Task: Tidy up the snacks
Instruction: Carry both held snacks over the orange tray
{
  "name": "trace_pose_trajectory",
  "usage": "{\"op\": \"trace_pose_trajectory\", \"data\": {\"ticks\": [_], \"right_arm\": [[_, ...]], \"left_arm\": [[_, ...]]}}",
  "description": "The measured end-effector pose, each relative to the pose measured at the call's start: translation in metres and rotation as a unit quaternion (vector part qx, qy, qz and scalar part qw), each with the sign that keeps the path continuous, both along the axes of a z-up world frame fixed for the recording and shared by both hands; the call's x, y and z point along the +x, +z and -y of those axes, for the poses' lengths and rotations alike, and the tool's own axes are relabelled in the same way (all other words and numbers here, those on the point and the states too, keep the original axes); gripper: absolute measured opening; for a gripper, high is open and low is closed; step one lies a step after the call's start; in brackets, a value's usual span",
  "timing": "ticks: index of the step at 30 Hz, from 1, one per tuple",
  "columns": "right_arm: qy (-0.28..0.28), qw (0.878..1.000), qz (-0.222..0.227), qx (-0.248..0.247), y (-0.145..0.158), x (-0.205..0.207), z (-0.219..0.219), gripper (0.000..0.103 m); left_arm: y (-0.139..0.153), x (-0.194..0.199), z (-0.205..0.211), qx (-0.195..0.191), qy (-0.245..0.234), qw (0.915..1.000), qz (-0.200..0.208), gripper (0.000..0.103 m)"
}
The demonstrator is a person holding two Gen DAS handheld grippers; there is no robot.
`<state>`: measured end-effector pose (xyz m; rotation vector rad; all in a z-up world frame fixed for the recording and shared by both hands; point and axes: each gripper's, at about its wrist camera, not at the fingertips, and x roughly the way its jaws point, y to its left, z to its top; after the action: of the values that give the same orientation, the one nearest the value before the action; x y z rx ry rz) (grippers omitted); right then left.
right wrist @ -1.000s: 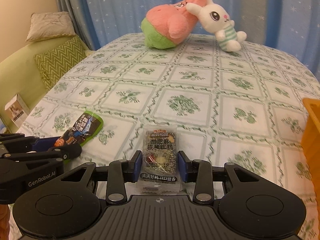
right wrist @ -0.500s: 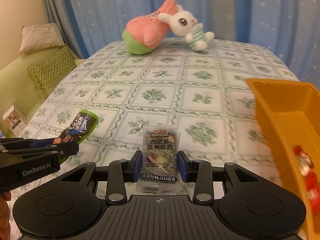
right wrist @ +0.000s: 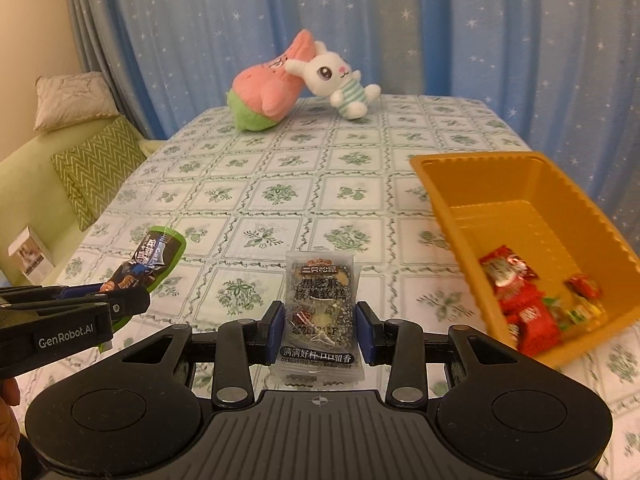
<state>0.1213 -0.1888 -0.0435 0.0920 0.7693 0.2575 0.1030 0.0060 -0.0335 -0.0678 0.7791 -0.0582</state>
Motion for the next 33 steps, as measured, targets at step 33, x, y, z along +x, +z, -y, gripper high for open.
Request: {"op": "trace_pose_trajectory", "data": {"ticks": [33], "right_arm": [[-0.060,0.998,0.012,0.003,0.028,-0.057,0.065,0.038]], "left_arm": [[0.029,-0.026,0.054,-0.008,-0.053,0.9984,0.015,0.026]]}}
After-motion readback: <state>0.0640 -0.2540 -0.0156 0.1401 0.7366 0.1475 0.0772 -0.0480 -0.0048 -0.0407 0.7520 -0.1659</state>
